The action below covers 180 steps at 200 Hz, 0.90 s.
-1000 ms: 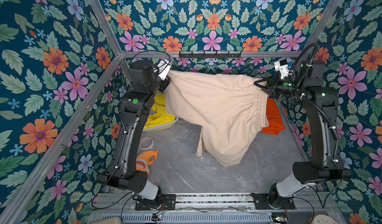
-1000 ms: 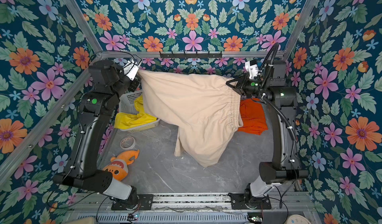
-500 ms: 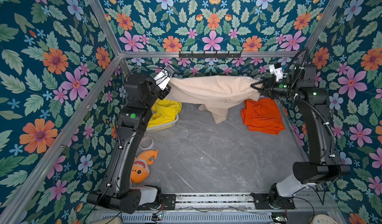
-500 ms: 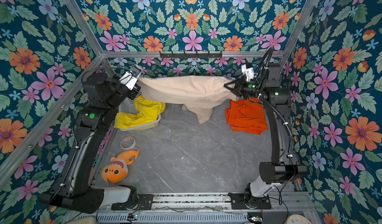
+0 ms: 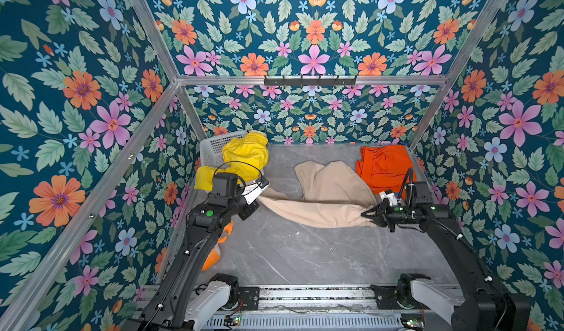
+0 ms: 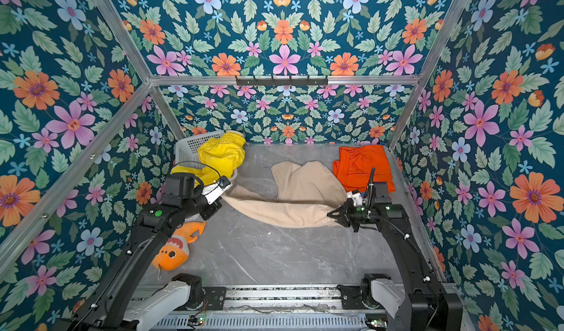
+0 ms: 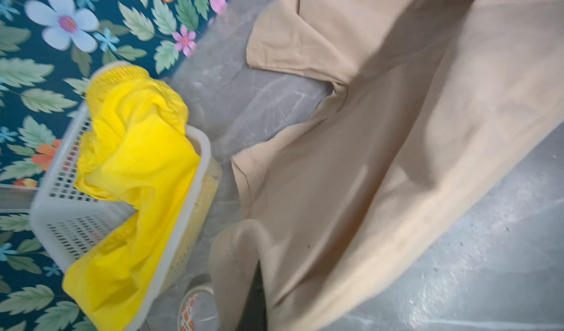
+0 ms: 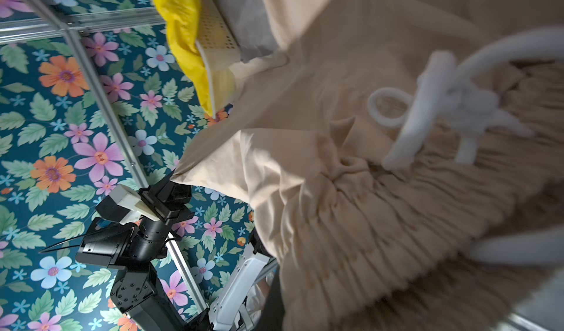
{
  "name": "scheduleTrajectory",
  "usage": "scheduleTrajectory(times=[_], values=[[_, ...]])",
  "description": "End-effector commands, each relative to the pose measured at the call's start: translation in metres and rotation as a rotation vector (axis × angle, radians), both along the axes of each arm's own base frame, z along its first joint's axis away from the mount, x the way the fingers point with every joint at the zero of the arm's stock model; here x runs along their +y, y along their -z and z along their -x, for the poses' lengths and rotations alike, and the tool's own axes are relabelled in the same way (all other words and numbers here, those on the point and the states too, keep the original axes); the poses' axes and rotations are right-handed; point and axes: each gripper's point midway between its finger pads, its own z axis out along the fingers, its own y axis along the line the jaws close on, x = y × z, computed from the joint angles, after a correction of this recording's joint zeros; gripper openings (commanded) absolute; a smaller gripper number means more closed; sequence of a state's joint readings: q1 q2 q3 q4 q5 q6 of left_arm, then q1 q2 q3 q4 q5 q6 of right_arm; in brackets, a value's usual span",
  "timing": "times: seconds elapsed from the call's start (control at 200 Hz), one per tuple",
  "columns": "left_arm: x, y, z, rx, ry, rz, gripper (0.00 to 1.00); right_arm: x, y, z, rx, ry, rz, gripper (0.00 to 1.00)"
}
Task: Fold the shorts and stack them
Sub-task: 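Lower the beige trousers onto the table with both grippers, legs toward the robot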
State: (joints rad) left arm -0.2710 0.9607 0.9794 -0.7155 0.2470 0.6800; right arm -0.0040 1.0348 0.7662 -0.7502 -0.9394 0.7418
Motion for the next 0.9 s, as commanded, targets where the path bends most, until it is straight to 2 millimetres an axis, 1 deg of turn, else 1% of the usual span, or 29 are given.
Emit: scheduleTrajectory(times=[0.0,0.155,0.185,0.245,0.29,0.345,0.46,0.495,0.535,0.59,0.67,0.73,0.785,0.83,0.895], values=[[0.002,0.017,0.014,0.055,0.023,-0.045,0.0,0.004,0.019,0.025,0.133,0.015,-0.043,0.0],[0.006,0.035,0.029,0.121,0.029,-0.118,0.0,0.004,0.045,0.064,0.276,0.029,-0.026,0.0],[0.009,0.042,0.038,0.158,0.031,-0.139,0.0,0.003,0.049,0.071,0.3,0.032,-0.023,0.0],[0.013,0.047,0.043,0.178,0.023,-0.162,0.0,0.003,0.058,0.085,0.348,0.035,-0.017,0.0],[0.015,0.049,0.045,0.183,0.018,-0.172,0.0,0.002,0.062,0.091,0.368,0.038,-0.017,0.0],[0.014,0.046,0.045,0.176,0.021,-0.167,0.0,0.003,0.064,0.093,0.374,0.046,-0.024,0.0],[0.006,0.035,0.04,0.173,0.04,-0.144,0.0,0.005,0.054,0.089,0.358,0.058,-0.053,0.0],[0.005,0.036,0.041,0.186,0.047,-0.144,0.0,0.004,0.054,0.089,0.355,0.056,-0.041,0.0],[0.006,0.041,0.042,0.198,0.048,-0.16,0.0,0.002,0.056,0.091,0.36,0.057,-0.018,0.01],[0.008,0.05,0.042,0.201,0.046,-0.193,0.0,-0.002,0.065,0.091,0.371,0.069,0.021,0.01],[0.006,0.06,0.045,0.226,0.059,-0.21,0.0,0.0,0.076,0.093,0.402,0.071,0.002,0.01],[0.005,0.066,0.05,0.247,0.07,-0.227,0.0,-0.005,0.086,0.103,0.44,0.073,0.056,0.01],[0.005,0.075,0.055,0.267,0.084,-0.256,0.0,-0.01,0.091,0.112,0.469,0.067,0.102,0.01],[0.002,0.083,0.062,0.286,0.108,-0.28,0.0,-0.013,0.094,0.117,0.485,0.066,0.132,0.04],[-0.003,0.096,0.073,0.319,0.155,-0.319,0.0,-0.015,0.098,0.121,0.495,0.068,0.168,0.11]])
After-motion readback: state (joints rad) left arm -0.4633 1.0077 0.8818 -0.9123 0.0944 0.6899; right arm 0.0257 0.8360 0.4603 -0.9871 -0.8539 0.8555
